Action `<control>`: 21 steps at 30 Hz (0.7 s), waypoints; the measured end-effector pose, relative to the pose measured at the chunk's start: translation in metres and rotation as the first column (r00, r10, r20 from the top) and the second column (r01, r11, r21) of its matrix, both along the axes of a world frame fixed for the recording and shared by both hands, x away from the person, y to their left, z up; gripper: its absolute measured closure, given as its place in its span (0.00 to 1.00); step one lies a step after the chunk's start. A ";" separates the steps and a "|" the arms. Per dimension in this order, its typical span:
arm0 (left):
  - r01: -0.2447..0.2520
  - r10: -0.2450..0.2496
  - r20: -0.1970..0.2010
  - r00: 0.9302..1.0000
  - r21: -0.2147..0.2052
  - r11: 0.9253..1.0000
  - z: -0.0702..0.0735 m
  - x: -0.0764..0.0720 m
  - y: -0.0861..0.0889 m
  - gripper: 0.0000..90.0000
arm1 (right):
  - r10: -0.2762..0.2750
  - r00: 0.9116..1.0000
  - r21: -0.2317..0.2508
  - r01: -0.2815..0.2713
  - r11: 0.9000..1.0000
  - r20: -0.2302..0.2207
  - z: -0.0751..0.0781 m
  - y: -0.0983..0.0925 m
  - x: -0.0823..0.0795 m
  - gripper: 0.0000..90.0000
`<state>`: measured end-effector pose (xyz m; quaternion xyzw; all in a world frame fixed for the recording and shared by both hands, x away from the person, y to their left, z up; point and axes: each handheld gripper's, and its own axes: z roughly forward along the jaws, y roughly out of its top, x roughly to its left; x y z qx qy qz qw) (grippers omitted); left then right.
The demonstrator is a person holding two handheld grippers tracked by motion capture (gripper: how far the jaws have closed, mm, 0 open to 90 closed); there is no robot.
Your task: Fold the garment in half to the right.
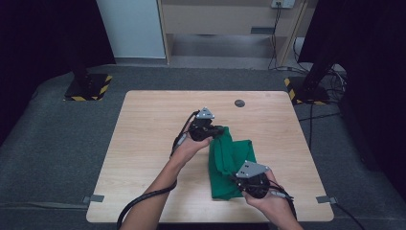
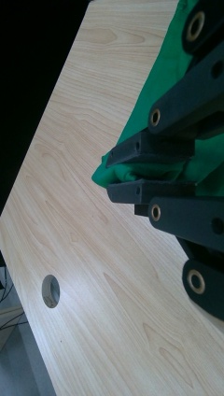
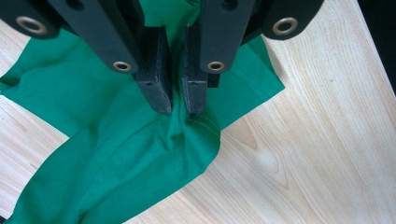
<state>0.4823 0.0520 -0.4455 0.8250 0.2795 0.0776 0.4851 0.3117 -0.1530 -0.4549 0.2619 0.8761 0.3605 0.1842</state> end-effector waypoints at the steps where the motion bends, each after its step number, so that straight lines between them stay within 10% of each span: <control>1: 0.000 0.000 -0.001 1.000 0.000 1.000 0.000 0.000 0.000 0.91 | -0.001 1.000 -0.003 0.001 1.000 0.000 0.000 0.000 0.000 0.91; 21: -0.009 0.009 -0.011 1.000 0.000 1.000 -0.006 -0.002 -0.003 0.90 | -0.008 1.000 -0.010 0.008 1.000 -0.010 -0.004 -0.001 0.002 0.91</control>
